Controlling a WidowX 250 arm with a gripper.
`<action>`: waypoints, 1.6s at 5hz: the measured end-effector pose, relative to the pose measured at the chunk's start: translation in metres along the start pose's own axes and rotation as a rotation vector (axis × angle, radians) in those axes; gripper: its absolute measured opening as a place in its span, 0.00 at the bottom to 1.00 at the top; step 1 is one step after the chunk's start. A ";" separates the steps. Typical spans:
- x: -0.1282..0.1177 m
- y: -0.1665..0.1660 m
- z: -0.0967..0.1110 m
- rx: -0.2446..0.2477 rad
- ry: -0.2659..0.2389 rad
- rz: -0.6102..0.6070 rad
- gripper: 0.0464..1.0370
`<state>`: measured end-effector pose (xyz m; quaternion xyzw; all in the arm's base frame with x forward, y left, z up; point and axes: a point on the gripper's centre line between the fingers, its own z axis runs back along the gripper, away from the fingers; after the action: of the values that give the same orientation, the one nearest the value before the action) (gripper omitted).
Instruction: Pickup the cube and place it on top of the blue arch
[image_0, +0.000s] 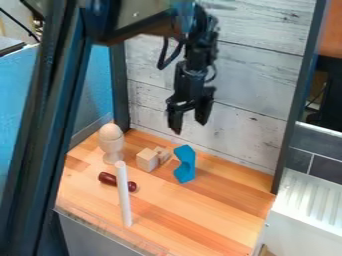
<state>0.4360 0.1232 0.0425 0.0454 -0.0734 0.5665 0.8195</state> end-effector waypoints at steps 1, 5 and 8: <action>0.013 0.001 -0.003 -0.027 -0.002 0.066 0.96; 0.048 0.035 -0.040 0.045 0.007 0.232 0.96; 0.037 0.056 -0.067 0.094 0.010 0.182 0.96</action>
<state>0.4014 0.1881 -0.0179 0.0742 -0.0466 0.6417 0.7619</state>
